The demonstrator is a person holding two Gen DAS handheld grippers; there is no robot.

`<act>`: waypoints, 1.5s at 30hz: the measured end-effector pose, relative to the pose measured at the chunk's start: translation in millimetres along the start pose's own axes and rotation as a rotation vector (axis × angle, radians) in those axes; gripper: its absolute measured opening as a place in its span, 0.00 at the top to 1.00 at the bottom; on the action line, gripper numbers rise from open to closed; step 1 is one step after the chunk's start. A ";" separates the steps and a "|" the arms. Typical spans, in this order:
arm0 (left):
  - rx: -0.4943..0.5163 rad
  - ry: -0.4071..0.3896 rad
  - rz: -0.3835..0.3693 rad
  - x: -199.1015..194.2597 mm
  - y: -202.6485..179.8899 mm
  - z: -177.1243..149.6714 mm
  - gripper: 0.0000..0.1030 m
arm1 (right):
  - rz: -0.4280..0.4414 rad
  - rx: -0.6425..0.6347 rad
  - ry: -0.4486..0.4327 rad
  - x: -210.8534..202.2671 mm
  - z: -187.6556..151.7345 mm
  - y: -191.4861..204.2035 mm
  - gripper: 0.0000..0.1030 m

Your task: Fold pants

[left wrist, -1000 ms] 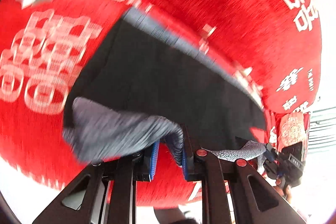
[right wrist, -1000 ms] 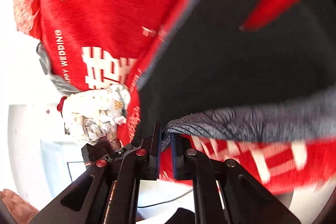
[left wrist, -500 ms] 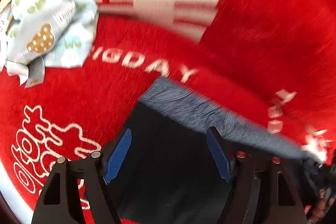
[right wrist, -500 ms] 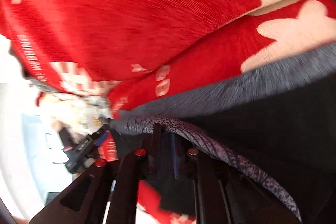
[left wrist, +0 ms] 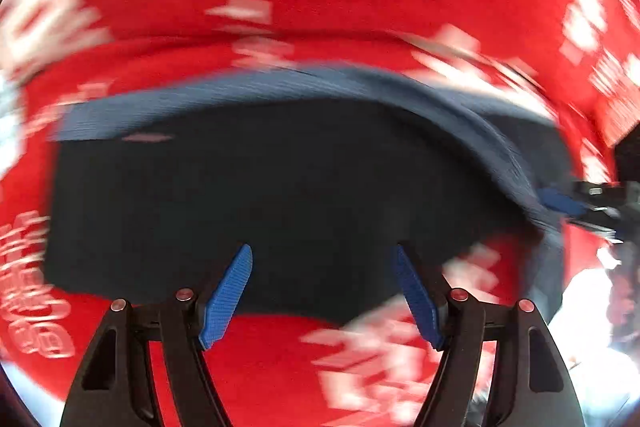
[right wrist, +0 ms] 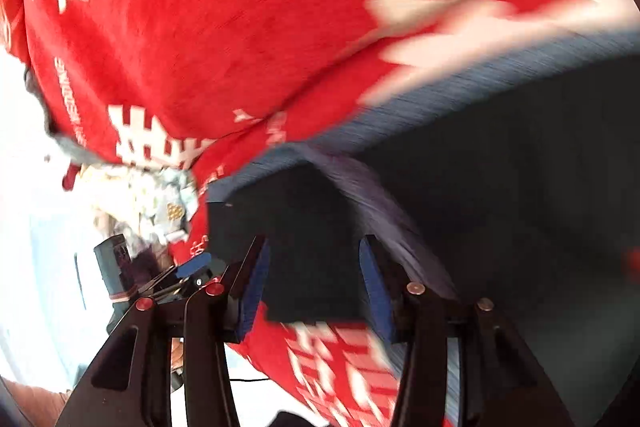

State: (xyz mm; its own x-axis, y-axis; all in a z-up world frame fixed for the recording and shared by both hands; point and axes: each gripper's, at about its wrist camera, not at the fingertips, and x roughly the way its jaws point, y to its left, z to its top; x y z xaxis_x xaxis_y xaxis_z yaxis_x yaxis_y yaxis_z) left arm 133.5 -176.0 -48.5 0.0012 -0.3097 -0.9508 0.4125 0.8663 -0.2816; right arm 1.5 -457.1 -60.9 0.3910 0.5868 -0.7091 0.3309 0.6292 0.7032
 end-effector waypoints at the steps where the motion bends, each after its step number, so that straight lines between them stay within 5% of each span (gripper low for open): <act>1: 0.026 0.016 -0.040 6.0 -22.4 4.2 0.28 | -0.022 0.041 -0.022 -18.2 -14.7 -15.9 0.51; 6: 0.165 0.115 -0.233 46.1 -131.3 0.2 0.28 | -0.159 0.224 -0.092 -89.5 -102.4 -89.3 0.44; 11: 0.306 0.176 -0.278 79.0 -198.6 -13.8 0.28 | -0.202 0.439 -0.154 -125.3 -192.1 -154.8 0.44; 15: 0.359 0.183 -0.273 87.8 -220.5 -26.0 0.28 | -0.135 0.531 -0.204 -120.9 -238.5 -185.0 0.44; 19: 0.350 0.169 -0.244 92.0 -223.9 -29.6 0.28 | 0.047 0.571 -0.254 -100.8 -255.5 -201.0 0.45; 20: 0.352 0.162 -0.247 91.1 -224.1 -28.4 0.40 | 0.071 0.572 -0.260 -98.0 -255.5 -202.2 0.49; 21: 0.355 0.156 -0.245 89.2 -224.0 -27.7 0.50 | 0.084 0.574 -0.268 -95.2 -254.7 -202.6 0.80; 22: 0.354 0.163 -0.240 86.1 -219.6 -26.8 0.63 | 0.112 0.576 -0.274 -95.0 -253.2 -204.0 0.86; 30: 0.287 0.004 -0.264 34.9 -237.1 27.7 0.63 | 0.176 0.330 -0.386 -185.7 -174.2 -162.6 0.86; 34: 0.230 -0.113 -0.176 24.5 -245.5 76.5 0.24 | 0.153 0.239 -0.425 -224.6 -88.9 -166.9 0.86; 38: 0.170 -0.174 -0.117 27.9 -251.0 122.9 0.24 | 0.146 0.212 -0.415 -230.4 -2.6 -189.2 0.81; 40: 0.161 -0.197 -0.064 31.0 -250.1 132.9 0.24 | 0.114 0.217 -0.377 -223.7 39.5 -202.5 0.72; 42: 0.137 -0.195 0.000 36.1 -238.4 138.9 0.24 | 0.047 0.232 -0.339 -217.5 70.0 -216.4 0.42; 45: 0.089 -0.152 0.074 48.5 -216.6 131.7 0.24 | -0.042 0.212 -0.326 -216.1 88.0 -221.9 0.38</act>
State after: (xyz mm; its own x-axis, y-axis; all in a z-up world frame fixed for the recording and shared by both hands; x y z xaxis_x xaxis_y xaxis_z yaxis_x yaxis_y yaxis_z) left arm 164.1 -430.3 -16.7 0.1695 -0.3083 -0.9361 0.4853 0.8528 -0.1930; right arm -80.8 -768.4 -59.1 0.6140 0.3486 -0.7081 0.5092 0.5105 0.6929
